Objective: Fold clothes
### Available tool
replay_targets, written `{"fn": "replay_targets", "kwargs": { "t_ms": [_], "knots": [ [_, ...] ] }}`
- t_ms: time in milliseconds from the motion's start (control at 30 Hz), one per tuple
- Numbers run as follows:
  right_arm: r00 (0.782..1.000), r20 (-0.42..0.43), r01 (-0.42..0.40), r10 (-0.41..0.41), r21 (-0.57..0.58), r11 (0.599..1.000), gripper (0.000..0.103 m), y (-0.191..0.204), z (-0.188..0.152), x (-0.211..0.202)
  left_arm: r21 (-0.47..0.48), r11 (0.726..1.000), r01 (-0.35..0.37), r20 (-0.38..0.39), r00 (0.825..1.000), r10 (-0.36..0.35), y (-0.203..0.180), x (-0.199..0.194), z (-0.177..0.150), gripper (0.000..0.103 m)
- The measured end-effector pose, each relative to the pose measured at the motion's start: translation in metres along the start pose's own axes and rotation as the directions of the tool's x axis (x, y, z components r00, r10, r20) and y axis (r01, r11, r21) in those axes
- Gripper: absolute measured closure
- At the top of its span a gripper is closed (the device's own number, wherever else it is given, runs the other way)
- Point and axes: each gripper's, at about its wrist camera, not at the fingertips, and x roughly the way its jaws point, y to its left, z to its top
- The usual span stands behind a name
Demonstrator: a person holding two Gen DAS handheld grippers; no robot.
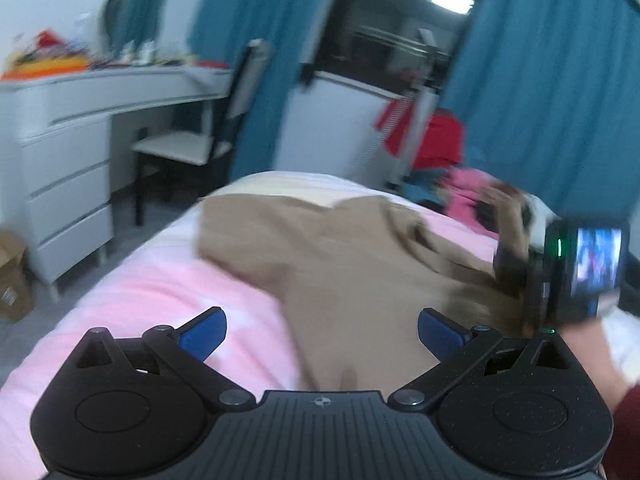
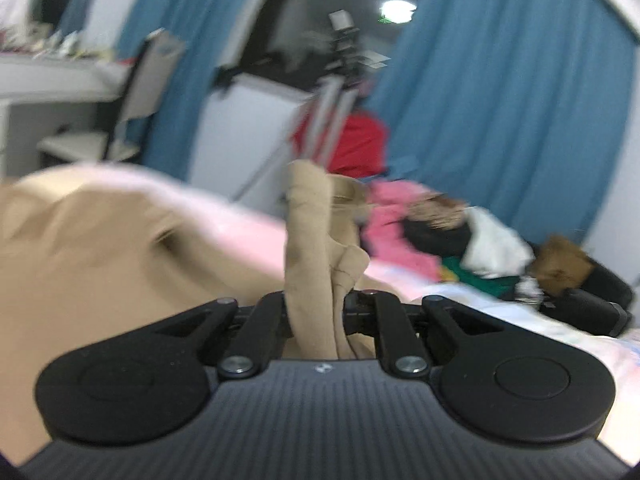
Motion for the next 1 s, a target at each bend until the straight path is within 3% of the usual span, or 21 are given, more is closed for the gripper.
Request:
{"fn": "replay_targets", "kwargs": {
  "t_ms": [100,167,233,433,600,700,833,1000],
  "knots": [
    [0.988,-0.098,-0.117,0.122,0.054,0.992,0.08,0.013,-0.01,0.017,-0.072,0.997,0.01,-0.022,1.0,-0.012,0.015,0.009,0.002,0.0],
    [0.96,-0.163,-0.207,0.228,0.136,0.969,0.029,0.012,-0.014,0.024,-0.067,0.998,0.014,-0.036,0.999,-0.017,0.016,0.013,0.002,0.0],
    [0.956,-0.127,-0.247,0.266,0.144,0.958,0.018,0.007,-0.013,0.014,-0.038,0.999,0.02,-0.04,0.999,-0.021,0.014,0.015,0.0,0.0],
    [0.947,-0.004,-0.313,0.32,0.192,0.93,0.018,-0.017,0.003,-0.056,-0.008,1.0,0.014,-0.039,0.999,-0.015,0.002,0.017,-0.007,0.0],
    [0.936,0.054,-0.35,0.348,0.245,0.904,0.018,-0.055,-0.002,-0.142,-0.01,1.0,0.021,-0.031,0.999,-0.021,-0.006,0.007,-0.013,0.0],
    [0.933,0.073,-0.358,0.352,0.248,0.9,0.018,-0.078,-0.014,-0.2,0.037,0.999,0.028,-0.024,0.999,-0.027,-0.018,-0.006,-0.021,0.0],
    [0.956,0.073,-0.292,0.283,0.265,0.919,0.018,-0.104,-0.032,-0.26,0.111,0.993,0.043,-0.025,0.999,-0.041,-0.038,-0.027,-0.033,0.0],
    [0.988,0.099,-0.153,0.122,0.435,0.887,0.018,-0.144,-0.059,-0.302,0.231,0.973,0.003,-0.018,1.0,0.001,-0.064,-0.046,-0.044,0.0]
  ]
}}
